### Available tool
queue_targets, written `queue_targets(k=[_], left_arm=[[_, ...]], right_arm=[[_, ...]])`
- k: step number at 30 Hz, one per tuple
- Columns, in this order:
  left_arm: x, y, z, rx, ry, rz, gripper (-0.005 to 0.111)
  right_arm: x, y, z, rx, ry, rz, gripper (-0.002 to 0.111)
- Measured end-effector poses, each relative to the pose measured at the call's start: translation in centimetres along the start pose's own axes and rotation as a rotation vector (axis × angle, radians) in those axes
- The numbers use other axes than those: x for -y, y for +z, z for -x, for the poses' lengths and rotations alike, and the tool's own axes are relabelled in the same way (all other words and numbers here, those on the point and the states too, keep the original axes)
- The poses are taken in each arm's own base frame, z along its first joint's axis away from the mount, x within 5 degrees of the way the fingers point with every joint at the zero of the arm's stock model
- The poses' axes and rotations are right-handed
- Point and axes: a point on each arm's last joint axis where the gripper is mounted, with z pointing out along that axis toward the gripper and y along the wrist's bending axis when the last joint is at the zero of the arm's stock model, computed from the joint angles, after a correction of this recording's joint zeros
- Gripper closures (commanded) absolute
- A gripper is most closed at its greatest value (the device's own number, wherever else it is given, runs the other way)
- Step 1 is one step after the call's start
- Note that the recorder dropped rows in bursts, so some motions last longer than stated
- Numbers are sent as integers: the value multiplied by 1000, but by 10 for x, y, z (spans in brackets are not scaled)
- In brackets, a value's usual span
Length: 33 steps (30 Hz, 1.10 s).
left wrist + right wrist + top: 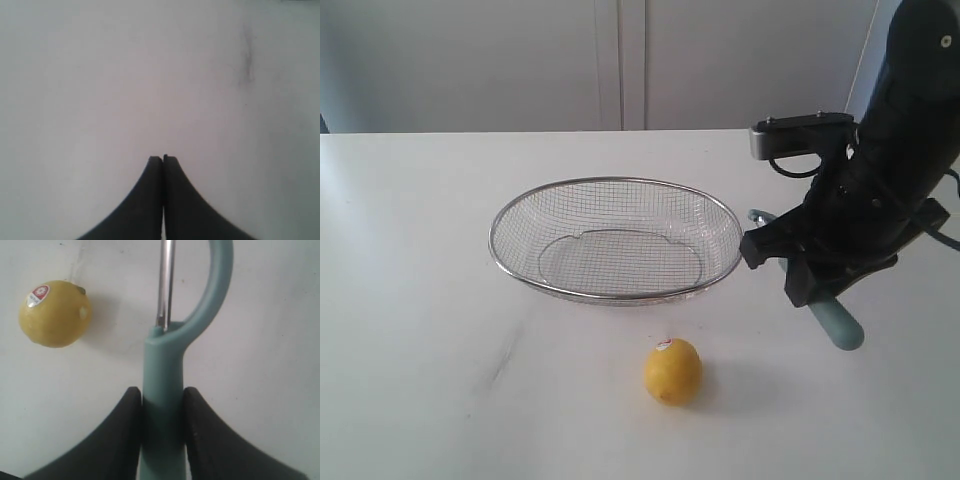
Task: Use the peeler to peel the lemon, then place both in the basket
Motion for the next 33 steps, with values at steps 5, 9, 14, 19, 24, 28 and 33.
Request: queue_targets(k=[5,9,14,19,24,28,33], left_arm=[[2,9,24,-11,8,-122,107],[0,16,39,-43,10,-164,107],[6,24,53,-74,64,-218,107],[22,38,62,-84,119,-275,107],[40,53,68,-93,166,-325,107],[56,67,71,-115,206,-361,107],[74,81,75,-153,255,-383,107]], right_arm=[[-4,0,0,1,-41,39,108],[-6,0,0,1,-70,65,108],[-4,0,0,3,-79,68,108],[0,-1,0,6,-102,67,108],[1,-1,0,6,-108,67,108],[1,-1,0,6,-111,67,108],[1,-1,0,7,-116,68,108]])
